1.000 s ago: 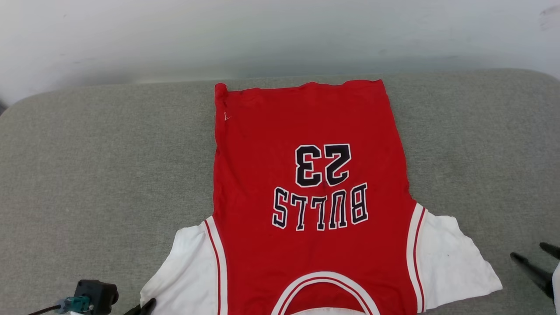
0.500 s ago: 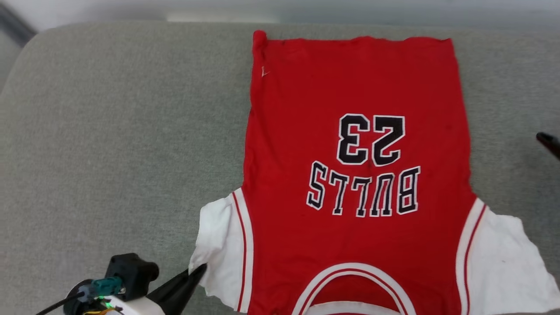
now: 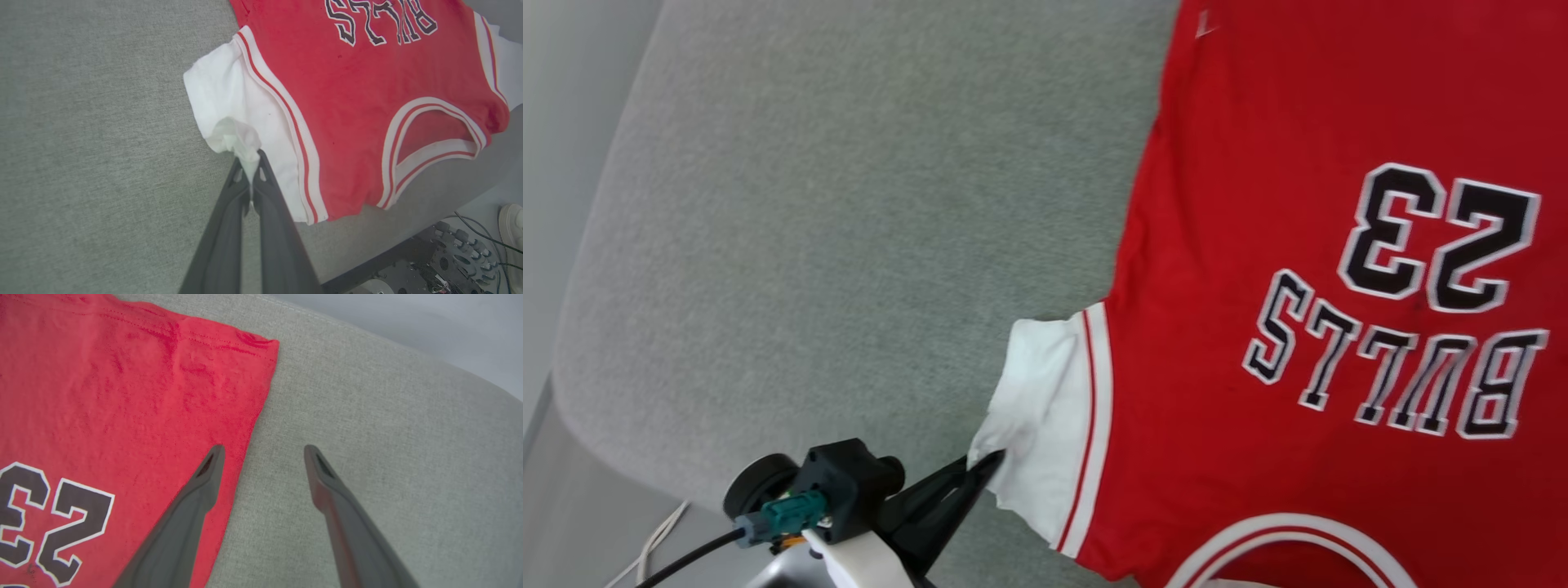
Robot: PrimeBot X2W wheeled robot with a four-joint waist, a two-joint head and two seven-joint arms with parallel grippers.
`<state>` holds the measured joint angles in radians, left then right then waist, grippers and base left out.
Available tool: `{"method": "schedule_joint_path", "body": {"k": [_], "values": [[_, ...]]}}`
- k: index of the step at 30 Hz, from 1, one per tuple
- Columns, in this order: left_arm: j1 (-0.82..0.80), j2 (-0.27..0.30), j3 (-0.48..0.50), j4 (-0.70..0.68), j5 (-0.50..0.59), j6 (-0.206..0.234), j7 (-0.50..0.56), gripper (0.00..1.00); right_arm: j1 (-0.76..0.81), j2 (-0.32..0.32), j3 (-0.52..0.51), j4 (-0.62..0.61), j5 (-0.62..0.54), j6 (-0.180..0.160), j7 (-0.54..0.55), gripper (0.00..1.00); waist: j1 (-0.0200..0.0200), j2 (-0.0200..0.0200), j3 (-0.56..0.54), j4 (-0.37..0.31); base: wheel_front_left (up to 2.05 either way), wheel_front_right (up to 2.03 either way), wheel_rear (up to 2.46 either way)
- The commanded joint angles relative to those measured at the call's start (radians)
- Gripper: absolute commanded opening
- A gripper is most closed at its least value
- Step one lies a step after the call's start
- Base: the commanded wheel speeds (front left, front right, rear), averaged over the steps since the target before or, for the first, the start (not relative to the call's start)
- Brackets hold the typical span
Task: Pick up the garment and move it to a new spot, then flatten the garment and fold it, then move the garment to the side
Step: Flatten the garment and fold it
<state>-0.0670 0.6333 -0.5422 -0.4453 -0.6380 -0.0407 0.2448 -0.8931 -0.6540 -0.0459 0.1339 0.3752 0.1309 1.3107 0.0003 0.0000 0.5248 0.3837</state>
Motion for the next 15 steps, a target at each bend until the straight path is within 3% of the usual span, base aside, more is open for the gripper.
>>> {"method": "schedule_joint_path", "body": {"k": [1,8,15], "values": [[-0.016,-0.01,-0.006,-0.005,0.004,-0.004,-0.002,0.0,-0.031,-0.013,-0.001,0.008,-0.015,0.0,0.009,1.0,-0.0003,0.0,0.07,0.074,0.0,0.0,0.0],[-0.05,-0.06,-0.029,0.012,-0.019,-0.024,-0.028,0.0,-0.094,-0.079,0.006,0.083,-0.098,0.0,0.058,1.0,-0.0003,0.0,0.122,0.146,0.0,0.0,0.0],[-0.066,-0.082,-0.039,0.05,-0.02,-0.033,-0.055,0.0,-0.062,-0.041,-0.027,0.127,-0.104,0.0,0.064,1.0,-0.0003,0.0,0.14,0.18,0.0,0.0,0.0]]}}
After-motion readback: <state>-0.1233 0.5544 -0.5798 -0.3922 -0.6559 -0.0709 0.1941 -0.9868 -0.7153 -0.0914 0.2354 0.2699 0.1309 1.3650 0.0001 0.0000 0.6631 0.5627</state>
